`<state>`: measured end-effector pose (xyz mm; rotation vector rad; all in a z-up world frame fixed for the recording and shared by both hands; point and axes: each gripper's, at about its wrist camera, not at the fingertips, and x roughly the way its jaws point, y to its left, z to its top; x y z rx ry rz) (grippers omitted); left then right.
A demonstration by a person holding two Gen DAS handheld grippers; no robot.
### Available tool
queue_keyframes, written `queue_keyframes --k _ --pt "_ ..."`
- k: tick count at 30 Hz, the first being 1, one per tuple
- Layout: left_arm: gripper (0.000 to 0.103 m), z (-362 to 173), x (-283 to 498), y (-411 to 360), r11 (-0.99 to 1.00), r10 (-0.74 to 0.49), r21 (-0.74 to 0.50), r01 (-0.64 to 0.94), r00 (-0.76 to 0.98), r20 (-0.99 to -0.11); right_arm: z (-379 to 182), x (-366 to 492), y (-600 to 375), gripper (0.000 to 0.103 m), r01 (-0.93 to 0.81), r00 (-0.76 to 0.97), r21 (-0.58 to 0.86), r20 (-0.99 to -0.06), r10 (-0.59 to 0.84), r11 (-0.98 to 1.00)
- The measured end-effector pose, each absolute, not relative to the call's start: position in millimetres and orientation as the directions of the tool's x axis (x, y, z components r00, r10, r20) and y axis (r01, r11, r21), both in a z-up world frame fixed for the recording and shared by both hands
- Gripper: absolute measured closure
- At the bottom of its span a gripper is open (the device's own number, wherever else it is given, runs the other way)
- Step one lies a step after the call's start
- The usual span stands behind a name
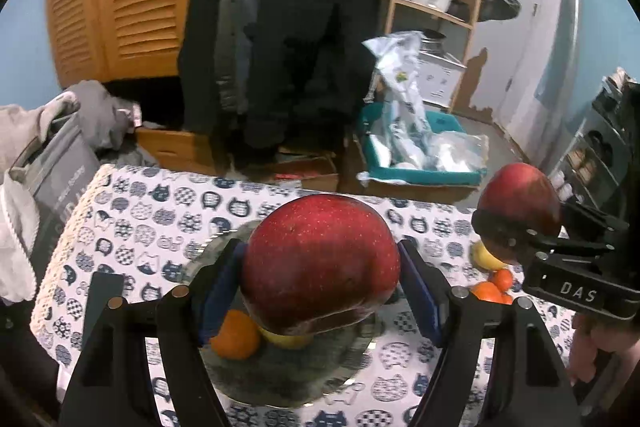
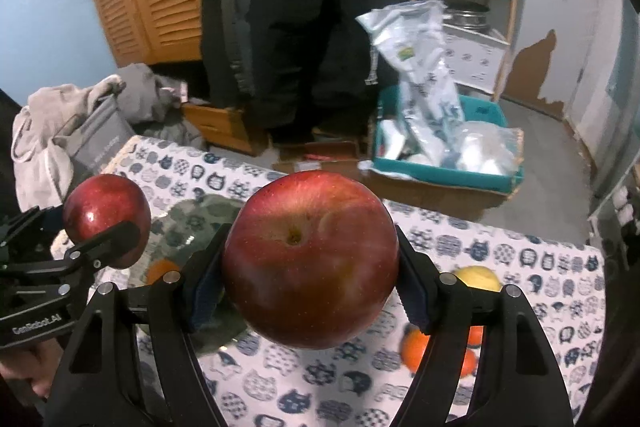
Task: Organize fruits
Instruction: 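Carry both red apples over the glass bowl and lower them in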
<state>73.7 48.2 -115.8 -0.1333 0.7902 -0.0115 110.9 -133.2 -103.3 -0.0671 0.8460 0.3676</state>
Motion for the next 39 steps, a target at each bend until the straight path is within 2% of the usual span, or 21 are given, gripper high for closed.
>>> queue_keyframes --k 8,22,39 --pt "0.026 -135.7 87.4 86.8 0.989 -0.016 -0.112 -0.098 0.675 -0.738 -123.4 135.1 -95.9 0.029 -0.377 0.542 0.135 -0.77 0.336 0.916" --pt "0.026 -208.6 122.6 132.0 0.974 0.006 -0.122 -0.192 0.559 -0.829 -188.1 174.2 -47.5 0.029 -0.407 0.401 0.182 -0.845 0.354 0.895" --pt "0.026 -268.3 139.5 147.6 0.957 -0.032 -0.153 -0.245 0.437 -0.899 -240.1 194.6 -16.8 0.029 -0.411 0.31 0.191 -0.89 0.333 0.891"
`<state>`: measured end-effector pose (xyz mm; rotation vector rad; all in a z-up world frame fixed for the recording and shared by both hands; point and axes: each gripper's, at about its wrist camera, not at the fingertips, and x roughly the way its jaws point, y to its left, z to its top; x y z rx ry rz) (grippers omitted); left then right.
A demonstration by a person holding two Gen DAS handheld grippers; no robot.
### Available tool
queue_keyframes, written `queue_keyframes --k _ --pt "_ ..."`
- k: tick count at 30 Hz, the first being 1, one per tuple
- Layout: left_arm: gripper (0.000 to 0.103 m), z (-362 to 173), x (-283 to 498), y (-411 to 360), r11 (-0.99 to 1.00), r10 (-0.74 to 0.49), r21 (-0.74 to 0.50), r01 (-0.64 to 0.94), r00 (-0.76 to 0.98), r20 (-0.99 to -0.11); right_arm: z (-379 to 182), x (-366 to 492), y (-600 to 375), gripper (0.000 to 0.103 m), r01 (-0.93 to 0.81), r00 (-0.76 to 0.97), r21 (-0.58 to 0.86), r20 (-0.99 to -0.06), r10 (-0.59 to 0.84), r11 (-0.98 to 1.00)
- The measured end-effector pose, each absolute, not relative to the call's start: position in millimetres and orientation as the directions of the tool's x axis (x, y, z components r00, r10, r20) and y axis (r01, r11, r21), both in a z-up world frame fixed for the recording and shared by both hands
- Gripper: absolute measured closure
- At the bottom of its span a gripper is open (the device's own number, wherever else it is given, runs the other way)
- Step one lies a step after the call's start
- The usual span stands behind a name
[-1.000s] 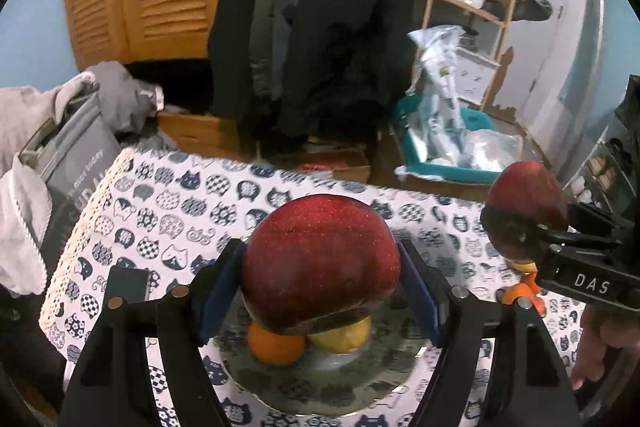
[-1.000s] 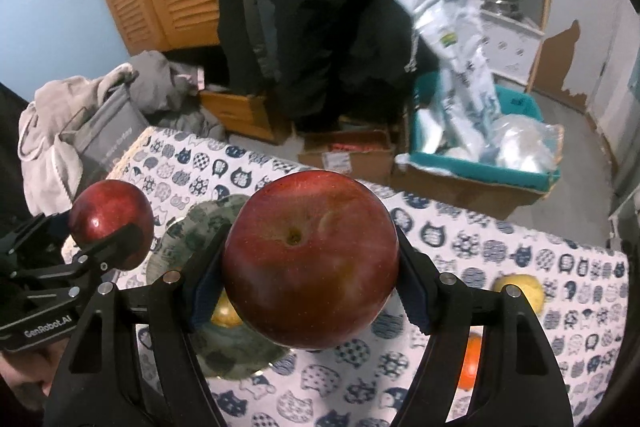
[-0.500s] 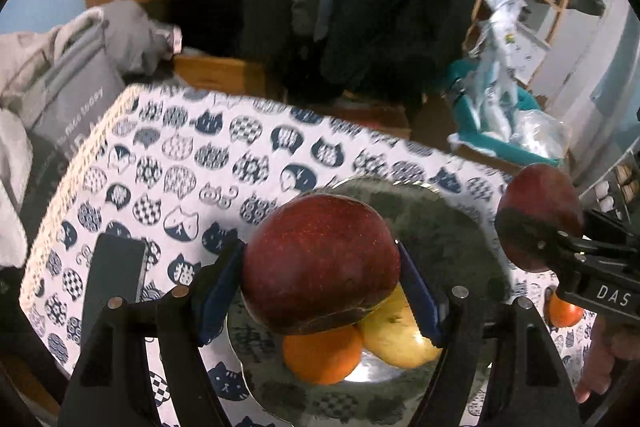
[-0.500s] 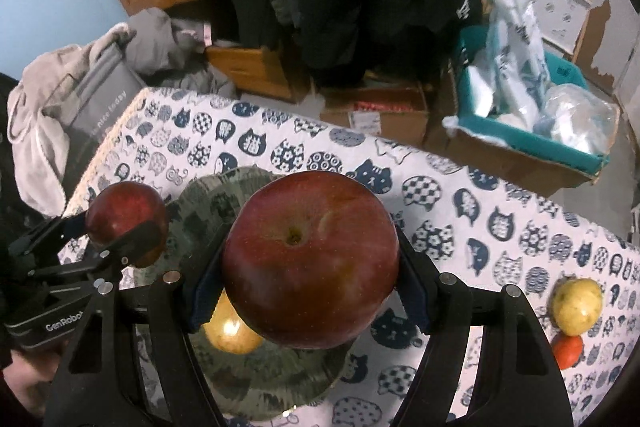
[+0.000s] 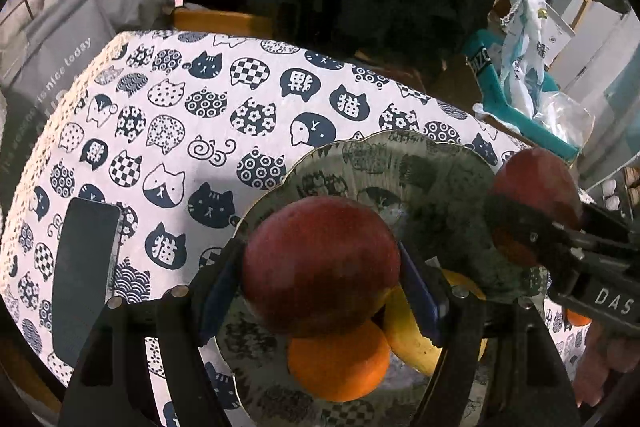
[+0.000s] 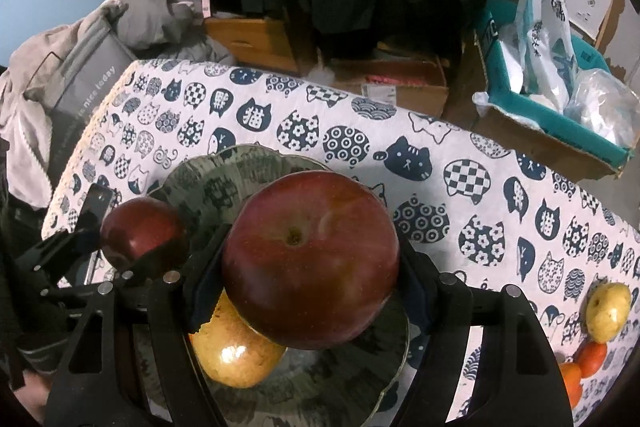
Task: Organize fruits
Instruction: 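Carry both red apples over the glass bowl and lower them in, then open both tools to release the apples into the bowl and raise them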
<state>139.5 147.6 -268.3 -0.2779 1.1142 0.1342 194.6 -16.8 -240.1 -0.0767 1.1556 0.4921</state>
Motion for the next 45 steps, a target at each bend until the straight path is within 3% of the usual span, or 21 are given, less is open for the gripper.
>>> queue_keyframes --k 17,20,31,45 --pt "0.026 -282.2 142.7 147.9 0.947 -0.063 -0.175 -0.269 0.381 -0.923 -244.0 200.4 -8.3 0.028 -0.414 0.296 0.205 -0.891 0.344 0.887" --pt "0.015 -270.4 139.3 151.9 0.949 -0.053 -0.175 -0.264 0.413 -0.909 -244.7 201.4 -6.8 0.028 -0.406 0.293 0.215 -0.89 0.35 0.888" --pt "0.015 -242.7 114.8 188.4 0.922 0.037 -0.147 -0.358 0.462 -0.886 -256.0 199.1 17.9 0.028 -0.432 0.26 0.203 -0.905 0.337 0.879" --pt "0.015 -234.4 93.1 204.2 0.916 0.055 -0.142 -0.376 0.467 -0.882 -273.0 200.7 34.0 0.025 -0.428 0.224 0.161 -0.934 0.278 0.889"
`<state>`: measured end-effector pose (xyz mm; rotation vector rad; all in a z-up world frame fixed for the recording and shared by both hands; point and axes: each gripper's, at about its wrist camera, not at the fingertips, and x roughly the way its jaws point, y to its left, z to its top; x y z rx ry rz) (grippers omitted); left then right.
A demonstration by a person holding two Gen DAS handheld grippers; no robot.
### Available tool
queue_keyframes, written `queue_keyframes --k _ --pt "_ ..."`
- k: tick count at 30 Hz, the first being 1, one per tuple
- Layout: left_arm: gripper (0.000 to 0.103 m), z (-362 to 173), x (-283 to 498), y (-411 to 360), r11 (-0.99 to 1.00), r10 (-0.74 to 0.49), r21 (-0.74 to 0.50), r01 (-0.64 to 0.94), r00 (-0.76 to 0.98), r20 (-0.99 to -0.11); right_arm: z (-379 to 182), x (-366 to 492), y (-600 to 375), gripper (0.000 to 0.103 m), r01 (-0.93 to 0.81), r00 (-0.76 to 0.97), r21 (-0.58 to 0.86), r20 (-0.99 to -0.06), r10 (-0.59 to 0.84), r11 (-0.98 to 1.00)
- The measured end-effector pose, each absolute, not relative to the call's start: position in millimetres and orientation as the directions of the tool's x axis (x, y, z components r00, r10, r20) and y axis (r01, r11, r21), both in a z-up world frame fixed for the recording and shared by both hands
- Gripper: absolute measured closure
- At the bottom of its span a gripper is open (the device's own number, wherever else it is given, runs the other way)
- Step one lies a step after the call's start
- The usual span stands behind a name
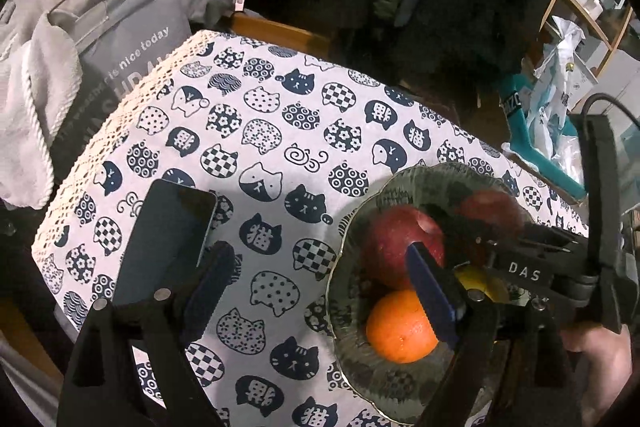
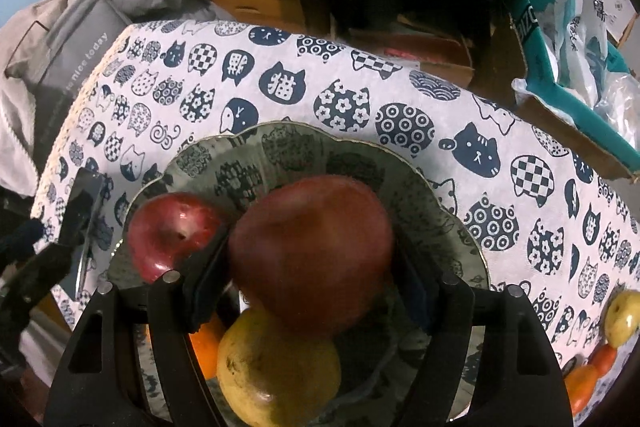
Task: Organize fruits
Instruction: 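Open both tools to release the apples into the bowl and raise them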
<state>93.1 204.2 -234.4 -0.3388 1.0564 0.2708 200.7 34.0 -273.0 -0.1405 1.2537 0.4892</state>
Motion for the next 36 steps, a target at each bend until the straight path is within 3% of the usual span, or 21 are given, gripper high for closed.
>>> queue_keyframes --k 3,36 --pt "0.015 -231.5 90.8 206.5 0.912 0.054 -0.15 -0.381 0.473 -0.879 -269.3 197.4 37.6 0.018 -0.446 0.234 0.156 -0.93 0.283 0.881" --pt "0.015 -113.6 47.7 146.4 0.958 0.065 -0.139 -0.252 0.659 -0.749 -96.8 123.5 -52.5 0.018 -0.427 0.591 0.009 -0.754 0.286 0.904"
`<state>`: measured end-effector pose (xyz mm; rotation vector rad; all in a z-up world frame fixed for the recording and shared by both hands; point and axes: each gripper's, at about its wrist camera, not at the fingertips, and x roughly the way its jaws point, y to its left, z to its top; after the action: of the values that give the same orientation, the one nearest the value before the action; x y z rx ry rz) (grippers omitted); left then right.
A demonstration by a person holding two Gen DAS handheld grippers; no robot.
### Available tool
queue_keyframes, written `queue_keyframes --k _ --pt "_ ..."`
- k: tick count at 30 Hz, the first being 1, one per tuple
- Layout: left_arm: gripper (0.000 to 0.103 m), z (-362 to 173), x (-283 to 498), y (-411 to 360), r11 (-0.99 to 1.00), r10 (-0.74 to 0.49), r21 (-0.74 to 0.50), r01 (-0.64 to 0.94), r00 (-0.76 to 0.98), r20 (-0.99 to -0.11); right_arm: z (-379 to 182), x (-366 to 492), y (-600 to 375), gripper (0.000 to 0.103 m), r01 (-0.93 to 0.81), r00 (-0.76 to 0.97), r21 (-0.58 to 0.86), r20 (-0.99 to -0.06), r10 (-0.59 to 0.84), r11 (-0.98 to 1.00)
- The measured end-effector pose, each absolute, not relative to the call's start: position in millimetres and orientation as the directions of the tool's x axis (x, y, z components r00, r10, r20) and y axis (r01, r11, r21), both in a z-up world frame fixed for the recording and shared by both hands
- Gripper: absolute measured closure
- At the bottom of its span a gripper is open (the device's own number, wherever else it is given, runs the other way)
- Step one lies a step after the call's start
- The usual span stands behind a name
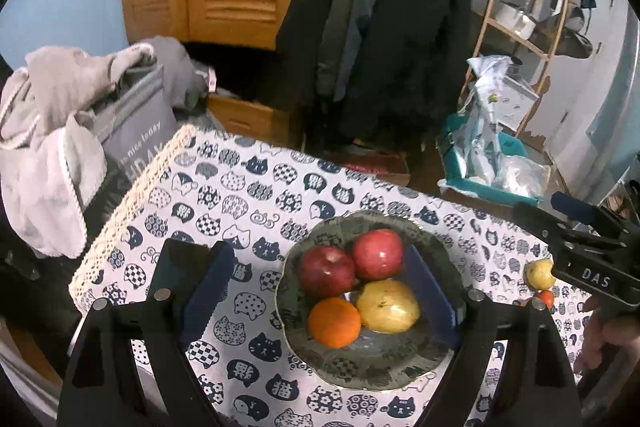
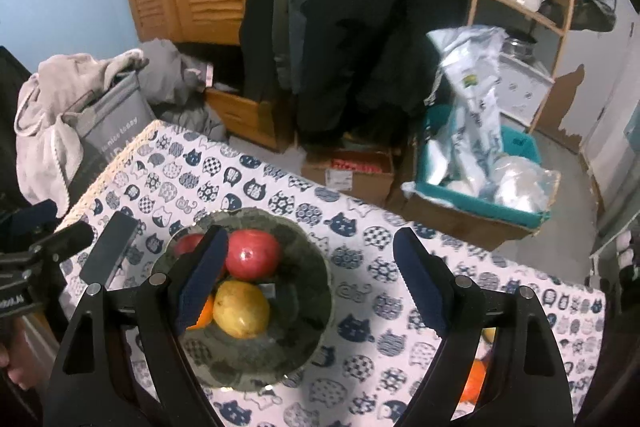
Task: Organize fruits
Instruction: 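Open both tools to release the apples into the bowl and raise them, then move both open tools back toward the remaining oranges and yellow fruit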
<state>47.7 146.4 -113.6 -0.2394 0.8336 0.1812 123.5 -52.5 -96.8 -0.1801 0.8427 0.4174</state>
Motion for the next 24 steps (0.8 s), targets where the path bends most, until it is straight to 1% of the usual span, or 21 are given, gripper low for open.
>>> queue_keyframes --k 2,10,15,20,24 --pt "0.011 -104.0 43.6 139.3 0.961 0.06 -0.14 -0.237 0.677 -0.734 -88.9 116.8 -60.7 0.018 -0.422 0.604 0.011 -0.743 0.29 0.906" --pt "0.002 -72.5 28.6 109.5 0.976 0.057 -0.119 -0.182 0.741 -0.669 -57.8 85.0 -95.6 0.018 -0.404 0.664 -0.013 -0.692 0.283 0.915" --pt "0.001 -60.9 21.3 89.4 0.986 0.033 -0.105 -0.131 0.762 -0.646 -48.2 67.8 -122.0 0.018 -0.393 0.669 -0.009 -0.688 0.28 0.919" --pt "0.001 -52.7 17.3 71.4 0.993 0.041 -0.063 -0.104 0.777 -0.628 -43.2 51.3 -146.9 0.018 -0.365 0.687 -0.026 -0.682 0.251 0.931" --pt "0.001 -47.1 16.2 59.9 0.995 0.018 -0.068 -0.078 0.782 -0.623 -37.7 40.5 -167.9 0.018 -0.345 0.701 -0.018 -0.67 0.245 0.938"
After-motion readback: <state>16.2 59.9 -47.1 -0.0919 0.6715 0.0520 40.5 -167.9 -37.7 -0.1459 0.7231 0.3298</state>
